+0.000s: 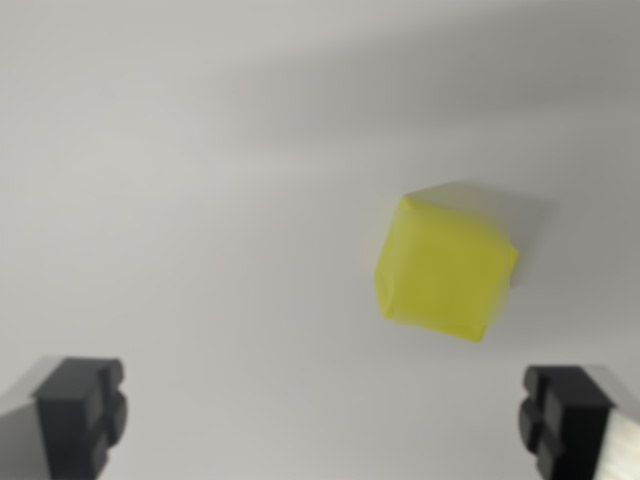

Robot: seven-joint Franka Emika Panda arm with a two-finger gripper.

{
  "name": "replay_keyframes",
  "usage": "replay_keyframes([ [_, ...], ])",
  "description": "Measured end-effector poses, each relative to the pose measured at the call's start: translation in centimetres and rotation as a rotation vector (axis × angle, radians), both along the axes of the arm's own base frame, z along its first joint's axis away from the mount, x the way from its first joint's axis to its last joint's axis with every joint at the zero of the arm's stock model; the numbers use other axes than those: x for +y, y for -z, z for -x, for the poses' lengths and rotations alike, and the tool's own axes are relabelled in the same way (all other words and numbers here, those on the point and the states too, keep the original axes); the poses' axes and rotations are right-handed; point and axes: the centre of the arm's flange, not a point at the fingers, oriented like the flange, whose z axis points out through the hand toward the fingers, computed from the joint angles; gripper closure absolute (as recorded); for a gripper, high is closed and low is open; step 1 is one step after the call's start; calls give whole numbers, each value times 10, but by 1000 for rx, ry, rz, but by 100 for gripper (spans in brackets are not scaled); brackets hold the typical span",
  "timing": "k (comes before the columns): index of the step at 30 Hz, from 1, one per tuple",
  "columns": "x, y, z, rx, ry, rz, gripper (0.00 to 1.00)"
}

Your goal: Pick yellow cube

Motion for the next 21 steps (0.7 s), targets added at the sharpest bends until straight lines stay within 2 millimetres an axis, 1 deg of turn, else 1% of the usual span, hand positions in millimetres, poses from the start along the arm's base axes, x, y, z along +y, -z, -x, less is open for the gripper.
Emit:
replay_keyframes([
  [21, -19, 53, 20, -8, 84, 2, 0],
])
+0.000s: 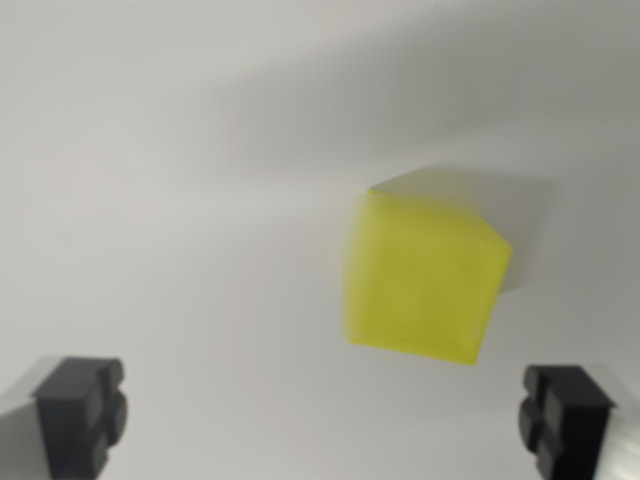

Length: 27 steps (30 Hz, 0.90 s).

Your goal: Pick yellow cube

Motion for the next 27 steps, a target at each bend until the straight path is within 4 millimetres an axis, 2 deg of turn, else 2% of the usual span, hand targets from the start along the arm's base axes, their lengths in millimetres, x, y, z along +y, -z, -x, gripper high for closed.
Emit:
replay_keyframes([
  [27, -24, 68, 25, -11, 108, 3, 0],
])
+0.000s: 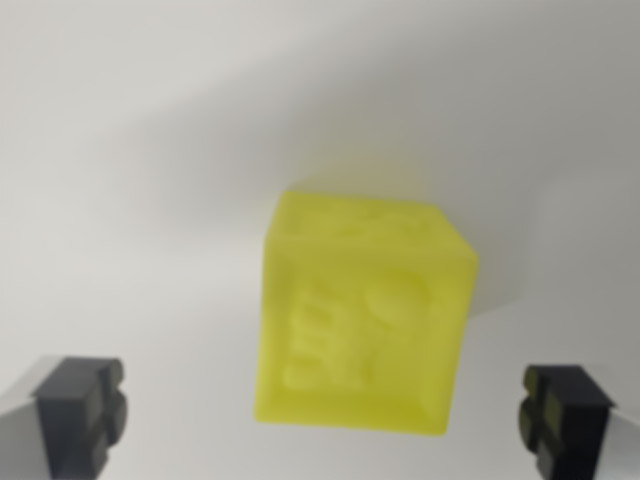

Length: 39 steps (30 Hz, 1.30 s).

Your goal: Pick yellow cube

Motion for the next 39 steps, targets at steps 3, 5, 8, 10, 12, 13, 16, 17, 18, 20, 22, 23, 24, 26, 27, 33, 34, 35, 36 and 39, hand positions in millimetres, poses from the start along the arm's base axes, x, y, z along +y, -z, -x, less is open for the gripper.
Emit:
replay_keyframes([
  [3, -3, 7, 3, -1, 12, 0, 0],
  [5, -4, 10, 4, -1, 18, 0, 0],
  [8, -5, 15, 5, -1, 20, 0, 0],
  [10, -5, 20, 5, 0, 21, 0, 0],
  [12, -5, 25, 5, -1, 22, 0, 0],
  [13, -5, 28, 6, -1, 22, 0, 0],
  [16, -5, 35, 6, -1, 23, 0, 0],
  [17, -5, 38, 6, -1, 23, 0, 0],
  [18, -5, 40, 6, -1, 23, 0, 0],
  [20, -5, 45, 6, -2, 24, 1, 0],
  [22, -5, 50, 6, -1, 25, 1, 0],
  [23, -5, 53, 6, -2, 25, 1, 0],
  [24, -5, 55, 6, -2, 26, 0, 0],
  [26, -5, 59, 6, -2, 26, 0, 0],
  [27, -5, 60, 6, -2, 27, 1, 0],
  [33, -5, 60, 6, -2, 28, 1, 100],
  [34, -5, 59, 6, -3, 28, 0, 100],
  [35, -5, 57, 6, -3, 29, 0, 100],
  [36, -5, 54, 6, -3, 29, 0, 100],
  [39, -5, 47, 6, -3, 29, 0, 100],
])
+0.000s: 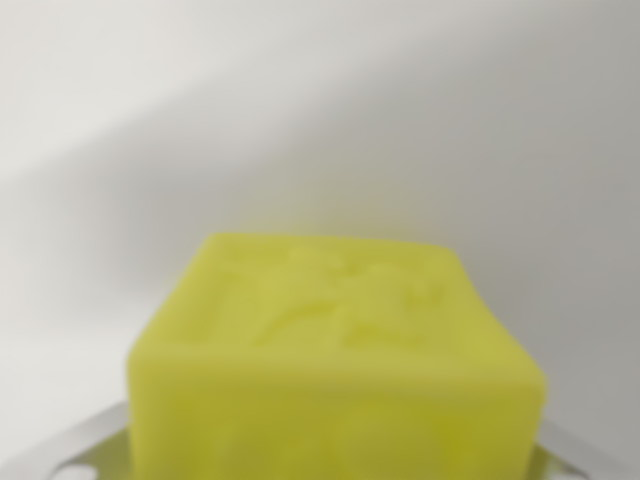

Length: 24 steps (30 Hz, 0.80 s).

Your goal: Pick yellow cube

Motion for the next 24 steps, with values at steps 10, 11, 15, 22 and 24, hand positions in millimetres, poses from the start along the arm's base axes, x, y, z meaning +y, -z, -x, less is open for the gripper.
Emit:
replay_keyframes([
  [10, 0, -24, 0, 0, 0, 0, 100],
  [11, 0, -26, 0, 0, 0, 0, 100],
  [15, 0, -36, 0, 0, 0, 0, 100],
  [22, 0, -54, 0, 0, 0, 0, 100],
  [24, 0, -59, 0, 0, 0, 0, 100],
])
